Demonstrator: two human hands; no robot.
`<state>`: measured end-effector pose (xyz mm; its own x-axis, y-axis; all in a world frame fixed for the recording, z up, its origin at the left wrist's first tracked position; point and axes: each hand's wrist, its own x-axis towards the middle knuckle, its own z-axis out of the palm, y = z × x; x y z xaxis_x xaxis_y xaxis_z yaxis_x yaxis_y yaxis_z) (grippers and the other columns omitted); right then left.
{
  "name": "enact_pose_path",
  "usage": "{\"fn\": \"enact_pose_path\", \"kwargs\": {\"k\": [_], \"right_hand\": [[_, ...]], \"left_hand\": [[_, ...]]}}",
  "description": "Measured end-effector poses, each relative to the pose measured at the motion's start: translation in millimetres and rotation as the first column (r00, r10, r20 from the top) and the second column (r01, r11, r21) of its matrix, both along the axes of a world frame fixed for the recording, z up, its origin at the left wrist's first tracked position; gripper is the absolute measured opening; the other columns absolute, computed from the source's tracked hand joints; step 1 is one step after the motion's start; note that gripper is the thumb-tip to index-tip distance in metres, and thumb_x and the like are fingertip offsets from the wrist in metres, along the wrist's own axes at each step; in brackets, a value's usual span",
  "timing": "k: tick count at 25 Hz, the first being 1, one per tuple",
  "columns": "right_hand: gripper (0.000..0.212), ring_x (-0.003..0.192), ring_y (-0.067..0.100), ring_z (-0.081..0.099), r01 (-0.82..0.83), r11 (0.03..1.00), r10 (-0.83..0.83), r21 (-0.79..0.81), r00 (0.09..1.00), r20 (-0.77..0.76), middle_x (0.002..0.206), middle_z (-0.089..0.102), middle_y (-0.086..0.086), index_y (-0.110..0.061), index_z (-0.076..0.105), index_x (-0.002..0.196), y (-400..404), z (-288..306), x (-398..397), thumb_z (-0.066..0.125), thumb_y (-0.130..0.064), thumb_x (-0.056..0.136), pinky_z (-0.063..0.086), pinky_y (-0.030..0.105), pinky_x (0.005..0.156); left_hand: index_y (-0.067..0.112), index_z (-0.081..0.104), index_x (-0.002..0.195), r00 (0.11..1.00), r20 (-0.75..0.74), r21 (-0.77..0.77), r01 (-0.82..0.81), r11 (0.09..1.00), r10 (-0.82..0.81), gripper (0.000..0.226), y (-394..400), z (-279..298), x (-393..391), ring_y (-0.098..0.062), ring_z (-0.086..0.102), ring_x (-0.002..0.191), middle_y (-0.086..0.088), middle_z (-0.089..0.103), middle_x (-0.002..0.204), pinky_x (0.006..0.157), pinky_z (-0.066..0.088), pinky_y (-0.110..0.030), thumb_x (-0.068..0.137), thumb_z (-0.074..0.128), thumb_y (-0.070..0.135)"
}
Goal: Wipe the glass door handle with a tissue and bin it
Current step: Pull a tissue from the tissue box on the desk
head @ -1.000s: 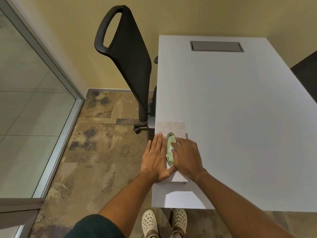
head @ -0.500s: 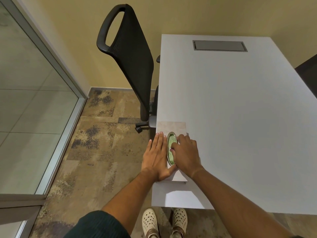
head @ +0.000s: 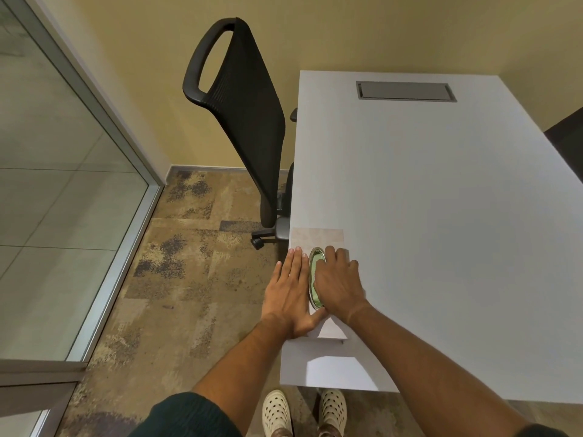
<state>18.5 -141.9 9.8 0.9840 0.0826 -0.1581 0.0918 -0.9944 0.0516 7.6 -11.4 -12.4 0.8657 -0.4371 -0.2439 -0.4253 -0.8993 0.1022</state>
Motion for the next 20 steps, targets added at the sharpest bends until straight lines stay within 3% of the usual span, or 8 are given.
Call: {"fn": "enact_pose_path", "kwargs": {"k": [4, 10, 15, 20], "right_hand": [[0.036, 0.115, 0.027, 0.044, 0.013, 0.998, -0.013, 0.06, 1.0, -0.003, 0.132, 0.048, 0.011, -0.014, 0.053, 0.127, 0, -1, 2, 0.051, -0.034, 0.097, 0.042, 0.041, 0.092], [0.036, 0.103, 0.025, 0.05, -0.028, 0.998, 0.024, 0.054, 0.997, 0.072, 0.12, 0.055, 0.011, -0.015, 0.054, 0.118, -13, 1, -7, 0.046, -0.042, 0.095, 0.043, 0.037, 0.084], [0.038, 0.101, 0.022, 0.053, -0.025, 0.988, 0.004, 0.15, 0.991, 0.134, 0.121, 0.058, 0.009, -0.014, 0.054, 0.121, -21, 3, -11, 0.043, -0.042, 0.097, 0.042, 0.032, 0.083], [0.044, 0.106, 0.019, 0.056, -0.051, 0.959, 0.017, 0.28, 0.992, 0.124, 0.125, 0.061, 0.004, -0.017, 0.057, 0.125, -23, 3, -14, 0.047, -0.047, 0.094, 0.043, 0.032, 0.09]], "left_hand": [[0.009, -0.033, 0.146, 1.0, -0.006, -0.005, -0.004, 1.0, 0.004, 0.111, 0, -1, 0, -0.026, -0.031, 0.149, -0.013, -0.034, 0.158, 0.126, -0.006, -0.046, 0.081, 0.009, 0.089], [0.009, -0.03, 0.148, 1.0, -0.01, -0.024, -0.002, 1.0, 0.002, 0.114, 0, 0, 0, -0.025, -0.03, 0.149, -0.013, -0.032, 0.16, 0.126, -0.007, -0.045, 0.077, 0.003, 0.091], [0.012, -0.035, 0.144, 1.0, -0.008, -0.045, -0.014, 0.999, 0.013, 0.112, 0, 0, -1, -0.025, -0.029, 0.15, -0.012, -0.033, 0.159, 0.126, -0.007, -0.045, 0.072, -0.004, 0.091], [0.008, -0.025, 0.153, 1.0, -0.002, -0.02, -0.014, 1.0, 0.014, 0.116, -1, -1, 0, -0.025, -0.029, 0.15, -0.013, -0.029, 0.162, 0.126, -0.005, -0.046, 0.075, -0.002, 0.09]]}}
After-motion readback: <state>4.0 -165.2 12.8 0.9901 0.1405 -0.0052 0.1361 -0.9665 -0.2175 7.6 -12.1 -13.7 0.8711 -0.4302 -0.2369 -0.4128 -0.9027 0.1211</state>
